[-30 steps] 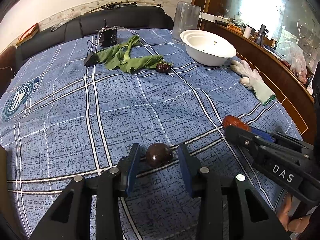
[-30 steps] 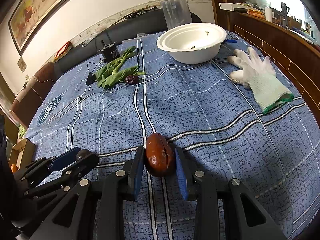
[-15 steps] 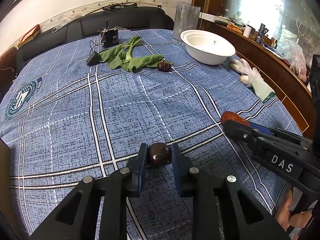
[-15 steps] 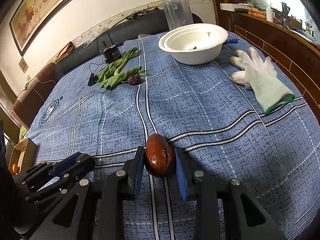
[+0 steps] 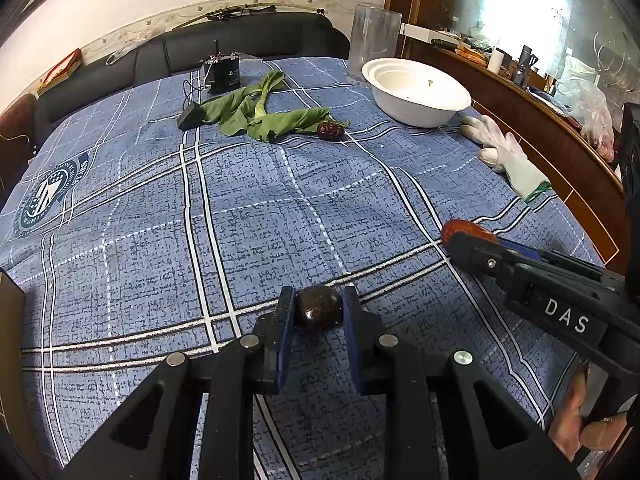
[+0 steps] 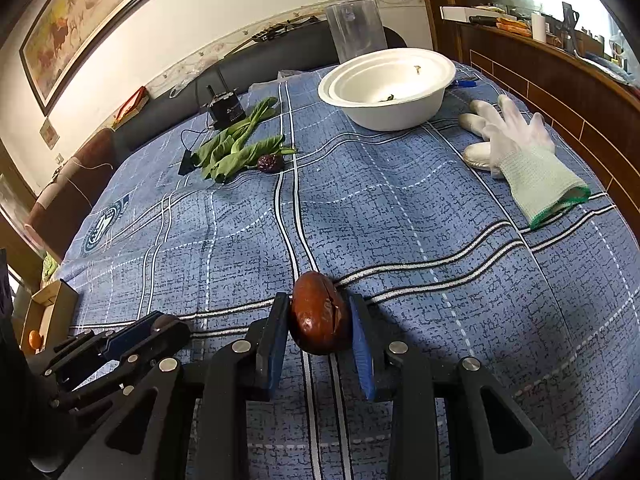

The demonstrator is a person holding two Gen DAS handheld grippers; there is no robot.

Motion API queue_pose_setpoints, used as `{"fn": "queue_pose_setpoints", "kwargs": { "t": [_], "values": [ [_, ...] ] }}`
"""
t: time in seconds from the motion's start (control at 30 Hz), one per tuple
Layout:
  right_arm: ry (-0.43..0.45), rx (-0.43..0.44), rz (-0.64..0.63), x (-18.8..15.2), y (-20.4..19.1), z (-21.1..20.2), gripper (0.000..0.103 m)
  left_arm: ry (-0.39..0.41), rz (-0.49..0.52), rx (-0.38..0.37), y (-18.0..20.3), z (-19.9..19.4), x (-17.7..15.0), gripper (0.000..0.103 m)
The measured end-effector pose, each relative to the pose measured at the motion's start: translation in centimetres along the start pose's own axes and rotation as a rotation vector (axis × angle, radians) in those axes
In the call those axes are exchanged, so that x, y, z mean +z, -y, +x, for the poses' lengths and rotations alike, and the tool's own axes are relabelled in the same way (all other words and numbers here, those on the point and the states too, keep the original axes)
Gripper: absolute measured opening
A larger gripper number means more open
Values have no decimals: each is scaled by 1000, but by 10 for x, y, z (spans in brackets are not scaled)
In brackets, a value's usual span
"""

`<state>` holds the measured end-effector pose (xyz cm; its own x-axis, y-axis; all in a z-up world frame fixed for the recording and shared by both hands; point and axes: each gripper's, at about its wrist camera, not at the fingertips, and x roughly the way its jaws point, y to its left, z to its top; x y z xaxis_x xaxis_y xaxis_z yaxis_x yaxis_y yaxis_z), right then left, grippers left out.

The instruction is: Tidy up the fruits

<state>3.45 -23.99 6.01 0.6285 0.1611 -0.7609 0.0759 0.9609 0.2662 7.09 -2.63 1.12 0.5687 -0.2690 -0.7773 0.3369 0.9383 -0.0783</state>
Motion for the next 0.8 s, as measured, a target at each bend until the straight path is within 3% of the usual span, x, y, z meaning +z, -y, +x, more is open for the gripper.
{"fn": "queue_pose_setpoints", "kwargs": {
  "t": [0.43, 0.8],
  "values": [
    [26, 21, -1, 1, -2, -7, 30, 12, -10, -8, -1, -11, -5, 22],
    [85, 116, 135, 12, 32, -26, 25, 38, -54, -39, -11, -36, -16, 22]
  ]
}}
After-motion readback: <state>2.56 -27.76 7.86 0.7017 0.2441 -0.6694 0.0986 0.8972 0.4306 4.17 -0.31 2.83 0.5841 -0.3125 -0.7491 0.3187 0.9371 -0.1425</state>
